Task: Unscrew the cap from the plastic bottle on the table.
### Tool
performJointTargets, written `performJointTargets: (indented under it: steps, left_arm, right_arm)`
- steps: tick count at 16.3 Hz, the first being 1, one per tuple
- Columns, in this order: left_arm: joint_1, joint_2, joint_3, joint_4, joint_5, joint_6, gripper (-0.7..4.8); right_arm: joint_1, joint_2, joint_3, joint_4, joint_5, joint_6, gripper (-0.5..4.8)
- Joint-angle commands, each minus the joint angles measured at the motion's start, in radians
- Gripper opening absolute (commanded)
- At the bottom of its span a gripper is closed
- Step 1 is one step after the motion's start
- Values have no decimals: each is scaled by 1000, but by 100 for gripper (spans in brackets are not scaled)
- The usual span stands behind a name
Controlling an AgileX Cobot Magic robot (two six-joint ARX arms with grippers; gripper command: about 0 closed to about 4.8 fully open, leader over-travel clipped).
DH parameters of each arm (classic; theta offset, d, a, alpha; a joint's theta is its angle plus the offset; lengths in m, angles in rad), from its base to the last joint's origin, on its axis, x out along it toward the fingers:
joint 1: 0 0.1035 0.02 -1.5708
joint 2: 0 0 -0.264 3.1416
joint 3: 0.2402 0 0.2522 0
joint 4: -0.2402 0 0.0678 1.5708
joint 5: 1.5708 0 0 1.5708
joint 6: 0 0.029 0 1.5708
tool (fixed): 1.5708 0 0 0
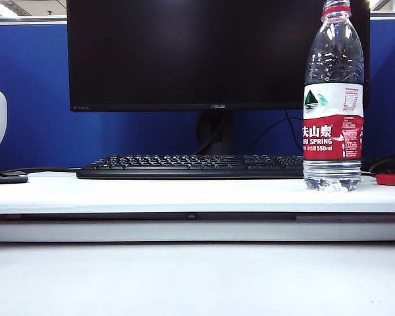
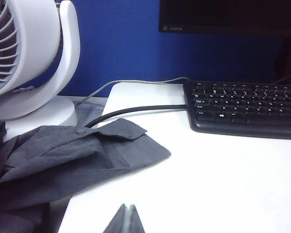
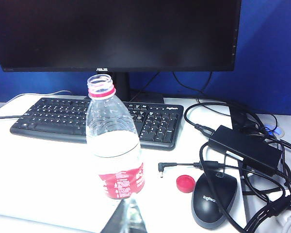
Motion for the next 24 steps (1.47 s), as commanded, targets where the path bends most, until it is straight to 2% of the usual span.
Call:
performJointTargets:
  steps: [1,13,15,16,18,21,24]
  left_arm:
    - [0,-2,0,19,6,4,-5]
    - [0,-2,0,19,6,4,-5]
    - [0,-2,0,19,6,4,-5]
    - [0,-2,0,19,6,4,-5]
    - [0,-2,0,19,6,4,-5]
    - [0,-2,0,18,6,4,-5]
    - [0,-2,0,18,6,4,-5]
  right_arm:
    - [0,0,5,14,-2,3,-2]
    - [14,0,5,26,-1,4,-2]
    - [10,-2,-26,137,-1,29,-2]
    - [-2,-2,-134,298,1,30,-2]
    - [-57,-2,-354,504,2,35,-2]
    - [-111,-3,-620,748,2,113,-2]
    - [-109,-3,-711,867,11,107,-2]
